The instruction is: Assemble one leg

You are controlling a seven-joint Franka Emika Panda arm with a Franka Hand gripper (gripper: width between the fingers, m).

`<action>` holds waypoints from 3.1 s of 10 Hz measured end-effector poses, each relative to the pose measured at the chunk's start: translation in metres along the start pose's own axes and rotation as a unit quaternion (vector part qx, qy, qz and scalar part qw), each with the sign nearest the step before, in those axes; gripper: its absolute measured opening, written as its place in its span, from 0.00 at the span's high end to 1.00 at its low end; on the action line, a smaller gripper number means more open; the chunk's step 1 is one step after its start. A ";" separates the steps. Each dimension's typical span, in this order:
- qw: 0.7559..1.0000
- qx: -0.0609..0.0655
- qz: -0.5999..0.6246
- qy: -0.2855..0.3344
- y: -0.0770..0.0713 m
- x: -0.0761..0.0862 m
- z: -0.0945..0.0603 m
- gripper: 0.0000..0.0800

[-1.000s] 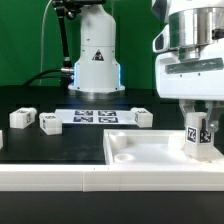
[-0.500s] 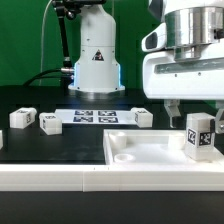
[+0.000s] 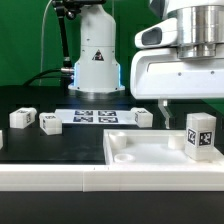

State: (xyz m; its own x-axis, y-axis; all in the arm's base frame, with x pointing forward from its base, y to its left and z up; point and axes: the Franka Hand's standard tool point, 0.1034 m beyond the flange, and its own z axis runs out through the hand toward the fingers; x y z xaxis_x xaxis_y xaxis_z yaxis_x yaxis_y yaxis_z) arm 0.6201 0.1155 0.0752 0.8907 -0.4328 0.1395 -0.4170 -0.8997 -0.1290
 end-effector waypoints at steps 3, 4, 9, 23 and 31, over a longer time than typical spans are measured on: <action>0.992 -0.003 -0.127 0.002 0.000 0.001 -0.001 0.19; 0.987 -0.005 -0.158 0.002 -0.001 0.001 -0.001 0.19; 0.971 -0.017 -0.237 0.004 -0.001 0.002 -0.001 0.41; 0.930 -0.008 0.367 0.021 -0.003 -0.006 0.002 0.64; 0.969 -0.009 0.245 0.022 0.006 0.001 0.001 0.22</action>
Offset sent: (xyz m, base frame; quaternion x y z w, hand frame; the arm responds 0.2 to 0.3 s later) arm 0.0038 0.0128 0.0011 0.0076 -0.0048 -0.2057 0.9786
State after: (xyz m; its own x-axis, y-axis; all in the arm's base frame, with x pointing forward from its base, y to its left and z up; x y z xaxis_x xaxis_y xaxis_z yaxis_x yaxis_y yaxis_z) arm 0.6186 0.1099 0.0733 0.5771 -0.8096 0.1077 -0.7910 -0.5868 -0.1732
